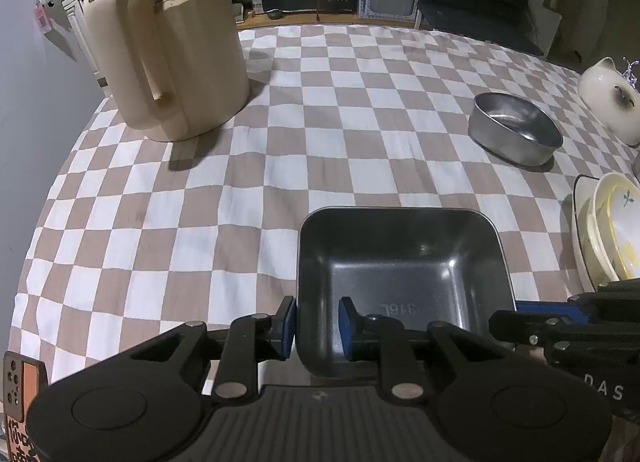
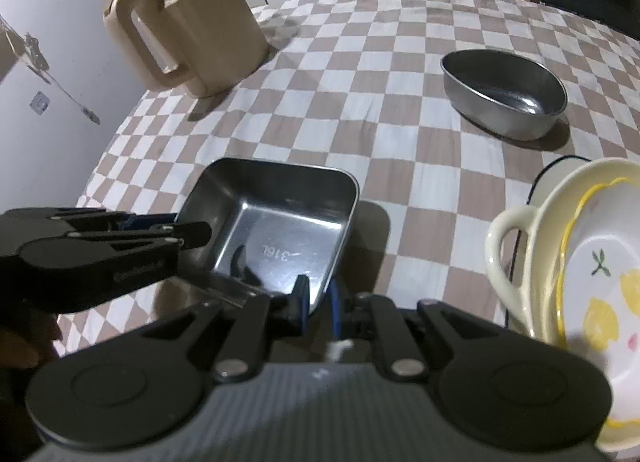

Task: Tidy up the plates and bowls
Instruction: 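Lower the steel tray onto the cloth and open both grippers, then move both grippers to the second steel tray beside the cat ornament, then close both grippers on the second steel tray rim, then lift and carry the second tray with both grippers toward the first tray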

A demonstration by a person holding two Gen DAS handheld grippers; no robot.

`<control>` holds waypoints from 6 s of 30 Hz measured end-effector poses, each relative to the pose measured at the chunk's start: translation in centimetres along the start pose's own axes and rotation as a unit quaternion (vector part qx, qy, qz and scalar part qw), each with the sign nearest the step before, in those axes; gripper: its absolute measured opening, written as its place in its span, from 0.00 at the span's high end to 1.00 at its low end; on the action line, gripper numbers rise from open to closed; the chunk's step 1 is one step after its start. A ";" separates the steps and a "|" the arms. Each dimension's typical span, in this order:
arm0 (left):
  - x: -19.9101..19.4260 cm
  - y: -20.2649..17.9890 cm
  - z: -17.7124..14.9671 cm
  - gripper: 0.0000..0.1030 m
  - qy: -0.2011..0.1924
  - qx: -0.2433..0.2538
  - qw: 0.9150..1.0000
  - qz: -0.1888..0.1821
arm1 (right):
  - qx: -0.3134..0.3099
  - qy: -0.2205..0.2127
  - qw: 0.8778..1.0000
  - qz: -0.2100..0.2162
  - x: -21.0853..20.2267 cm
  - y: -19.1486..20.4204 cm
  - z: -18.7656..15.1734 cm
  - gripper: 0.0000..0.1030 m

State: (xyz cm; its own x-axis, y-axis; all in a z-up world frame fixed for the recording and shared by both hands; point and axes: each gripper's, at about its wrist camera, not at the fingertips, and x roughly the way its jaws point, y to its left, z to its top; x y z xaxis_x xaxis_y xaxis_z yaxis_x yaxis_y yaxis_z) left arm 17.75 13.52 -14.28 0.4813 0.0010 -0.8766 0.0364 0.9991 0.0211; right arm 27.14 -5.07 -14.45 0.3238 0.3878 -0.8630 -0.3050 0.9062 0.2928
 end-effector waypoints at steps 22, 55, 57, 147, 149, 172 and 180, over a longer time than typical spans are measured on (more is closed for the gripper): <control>0.0 0.1 -0.1 0.75 0.021 0.001 1.000 -0.007 | 0.040 -0.007 0.999 -0.004 0.6 -0.6 0.7 0.61; -6.0 -8.2 2.9 0.00 -0.107 -0.007 0.994 -0.014 | 0.029 -0.180 0.981 -0.061 -11.6 -7.9 -0.7 0.01; -6.1 -9.9 3.4 0.00 -0.118 0.006 0.993 -0.021 | 0.053 -0.192 0.977 -0.073 -12.6 -9.7 -0.7 0.01; 9.3 -47.1 16.3 0.91 -0.056 0.263 0.943 -0.197 | 0.456 -0.157 0.856 -0.187 -12.0 -41.0 -4.5 0.81; 9.4 -47.4 16.4 0.91 -0.055 0.263 0.943 -0.198 | 0.454 -0.158 0.856 -0.188 -12.1 -41.0 -4.6 0.82; 7.4 -45.0 15.2 0.93 -0.041 0.214 0.949 -0.228 | 0.439 -0.182 0.860 -0.188 -13.5 -40.3 -4.8 0.95; 3.3 -40.8 15.2 0.96 -0.076 0.181 0.953 -0.232 | 0.395 -0.215 0.876 -0.172 -16.1 -36.9 -4.3 0.96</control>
State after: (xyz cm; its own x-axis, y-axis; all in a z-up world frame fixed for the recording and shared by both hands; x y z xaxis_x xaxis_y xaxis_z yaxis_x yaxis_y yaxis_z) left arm 31.16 -27.90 -10.68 0.4600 -0.4713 -0.7525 0.5633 0.8100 -0.1630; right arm 29.28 -45.50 -13.13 0.6341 -0.0578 -0.7711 0.5377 0.7496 0.3859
